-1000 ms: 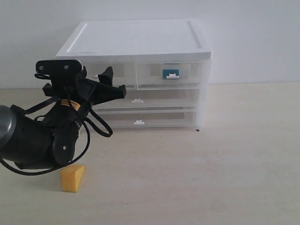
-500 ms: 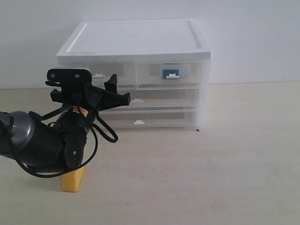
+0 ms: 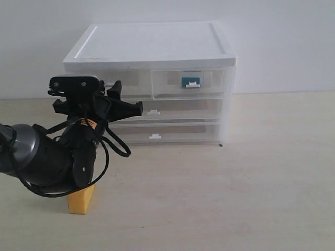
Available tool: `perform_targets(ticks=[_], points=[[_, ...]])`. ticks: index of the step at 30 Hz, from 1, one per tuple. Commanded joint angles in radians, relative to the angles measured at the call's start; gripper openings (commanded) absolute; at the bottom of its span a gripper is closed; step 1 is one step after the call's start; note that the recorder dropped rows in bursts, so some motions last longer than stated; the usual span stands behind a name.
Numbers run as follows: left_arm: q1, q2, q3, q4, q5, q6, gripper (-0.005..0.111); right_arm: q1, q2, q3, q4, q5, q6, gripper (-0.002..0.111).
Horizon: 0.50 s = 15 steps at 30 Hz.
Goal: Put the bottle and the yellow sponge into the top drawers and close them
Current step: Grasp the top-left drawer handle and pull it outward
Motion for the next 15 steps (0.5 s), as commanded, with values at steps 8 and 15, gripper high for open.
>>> perform_targets(ticks=[8,15], points=[[-0.002,-0.015,0.031,-0.027,-0.027,0.004,0.004,-0.002,-0.005,0.000,0.002,-0.009,-0.003,0.000],[-0.002,-0.103,0.138,-0.027,-0.048,-0.026,0.004,-0.002,-0.005,0.000,0.002,-0.009,-0.003,0.000]])
